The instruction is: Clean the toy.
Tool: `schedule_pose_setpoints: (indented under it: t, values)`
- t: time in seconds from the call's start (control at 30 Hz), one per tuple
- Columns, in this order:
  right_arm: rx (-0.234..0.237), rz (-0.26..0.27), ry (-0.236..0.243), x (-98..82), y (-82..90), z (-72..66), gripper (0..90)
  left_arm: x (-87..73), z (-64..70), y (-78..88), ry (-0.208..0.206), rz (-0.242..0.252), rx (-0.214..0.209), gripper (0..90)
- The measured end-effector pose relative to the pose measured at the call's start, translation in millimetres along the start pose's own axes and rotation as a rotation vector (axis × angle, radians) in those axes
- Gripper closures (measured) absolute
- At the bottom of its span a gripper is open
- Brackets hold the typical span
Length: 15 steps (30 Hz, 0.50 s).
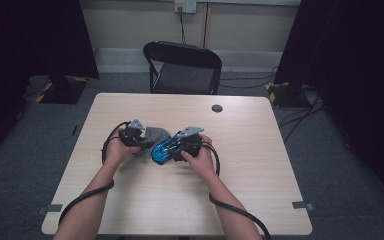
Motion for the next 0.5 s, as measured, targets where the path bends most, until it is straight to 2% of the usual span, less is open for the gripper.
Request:
schedule_pose_setpoints:
  t: [0.1,0.5]
  values:
    - [-0.001,0.002,0.000,-0.1,0.0,-0.1,16.6,-5.6,2.5,5.1,0.020,0.012,-0.003,72.2]
    - [0.002,-0.008,0.003,0.9,-0.6,-2.9,16.6,-19.0,7.2,19.5,0.039,0.031,0.000,72.3]
Point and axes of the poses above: each handheld gripper's, and its own axes: y roughly backward along the jaws, x roughly out of its top, z roughly to its right, the point moved 7 cm from there along -y, roughly forward along the jaws, and after that the axes turned 4 degrees about z, right-handed, at the moved point
